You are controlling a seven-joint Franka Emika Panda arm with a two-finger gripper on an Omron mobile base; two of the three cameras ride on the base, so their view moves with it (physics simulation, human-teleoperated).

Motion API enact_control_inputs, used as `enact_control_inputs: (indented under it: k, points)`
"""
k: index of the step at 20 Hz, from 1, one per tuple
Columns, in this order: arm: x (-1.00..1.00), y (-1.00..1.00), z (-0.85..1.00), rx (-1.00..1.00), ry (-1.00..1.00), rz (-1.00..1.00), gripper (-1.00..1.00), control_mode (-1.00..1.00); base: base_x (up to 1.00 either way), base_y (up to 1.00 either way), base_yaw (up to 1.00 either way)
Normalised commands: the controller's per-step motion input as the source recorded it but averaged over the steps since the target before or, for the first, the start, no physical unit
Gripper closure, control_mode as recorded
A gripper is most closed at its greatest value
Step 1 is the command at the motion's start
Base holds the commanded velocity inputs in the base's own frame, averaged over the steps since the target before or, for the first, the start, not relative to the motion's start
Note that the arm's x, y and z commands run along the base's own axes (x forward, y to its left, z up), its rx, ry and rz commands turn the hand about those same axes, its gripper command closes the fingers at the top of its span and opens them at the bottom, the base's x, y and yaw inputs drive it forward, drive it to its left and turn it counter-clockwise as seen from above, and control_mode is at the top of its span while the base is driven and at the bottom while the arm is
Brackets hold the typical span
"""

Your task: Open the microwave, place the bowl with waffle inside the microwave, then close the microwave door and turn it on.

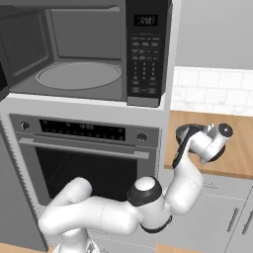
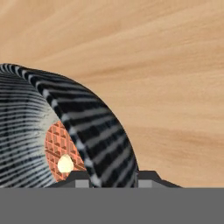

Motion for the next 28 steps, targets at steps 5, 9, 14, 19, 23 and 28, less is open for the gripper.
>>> enact_control_inputs:
  k: [5,9,14,19,23,28]
  points:
    - [-0.04,0.0,0.0,0.0,0.0,0.0,1.0,-1.0,0.0,0.0,0.0]
    - [-0.56,-0.28,0.14,0.0,-0.05,-0.01,1.0,-1.0,0.0,0.0,0.0]
    - [-0.93,-0.51,0.46,0.0,-0.08,-0.12,1.0,-1.0,0.0,0.0,0.0]
    - [-1.0,-0.23,0.7,0.0,-0.07,-0.19,1.0,-1.0,0.0,0.0,0.0]
    - [-1.0,-0.01,0.88,0.0,0.0,-0.13,1.0,-1.0,0.0,0.0,0.0]
    - [-1.0,0.2,0.74,0.0,0.0,-0.09,1.0,-1.0,0.0,0.0,0.0]
